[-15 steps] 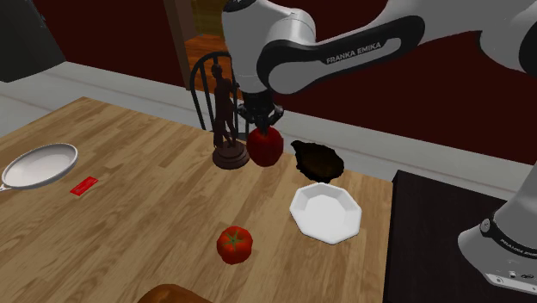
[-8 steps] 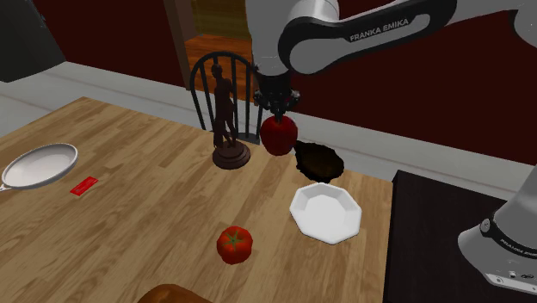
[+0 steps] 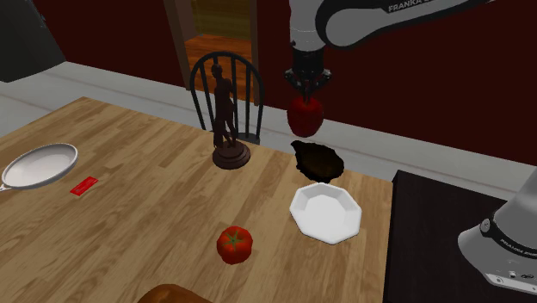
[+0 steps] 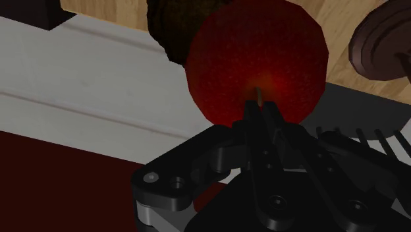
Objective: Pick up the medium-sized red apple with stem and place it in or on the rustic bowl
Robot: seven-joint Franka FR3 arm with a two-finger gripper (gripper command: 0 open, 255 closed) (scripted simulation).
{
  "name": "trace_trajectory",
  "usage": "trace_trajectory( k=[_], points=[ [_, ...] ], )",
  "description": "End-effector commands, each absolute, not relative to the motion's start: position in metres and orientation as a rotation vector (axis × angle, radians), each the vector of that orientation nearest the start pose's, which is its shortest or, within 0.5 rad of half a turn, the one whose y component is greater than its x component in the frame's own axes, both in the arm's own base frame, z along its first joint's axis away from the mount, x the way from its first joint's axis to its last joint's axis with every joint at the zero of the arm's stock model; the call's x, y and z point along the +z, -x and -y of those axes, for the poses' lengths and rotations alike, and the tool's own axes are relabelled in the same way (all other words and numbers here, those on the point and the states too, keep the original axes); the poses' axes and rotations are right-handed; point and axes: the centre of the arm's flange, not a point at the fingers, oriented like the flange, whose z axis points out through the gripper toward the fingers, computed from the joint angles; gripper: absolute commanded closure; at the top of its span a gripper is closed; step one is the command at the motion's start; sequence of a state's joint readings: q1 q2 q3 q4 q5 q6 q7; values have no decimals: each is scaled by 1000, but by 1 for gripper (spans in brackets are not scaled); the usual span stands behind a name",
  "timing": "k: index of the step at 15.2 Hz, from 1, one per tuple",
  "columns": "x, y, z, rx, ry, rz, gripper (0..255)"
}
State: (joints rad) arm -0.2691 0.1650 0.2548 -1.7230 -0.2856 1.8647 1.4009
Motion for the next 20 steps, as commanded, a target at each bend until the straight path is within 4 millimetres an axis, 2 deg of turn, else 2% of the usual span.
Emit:
trace_trajectory(
  k=[1, 5, 20],
  points=[
    [494, -594, 60, -225, 2613, -2052, 255],
    [513, -565, 102, -225, 2613, -2052, 255],
    [433, -565, 102, -225, 2613, -2052, 255]
  ],
)
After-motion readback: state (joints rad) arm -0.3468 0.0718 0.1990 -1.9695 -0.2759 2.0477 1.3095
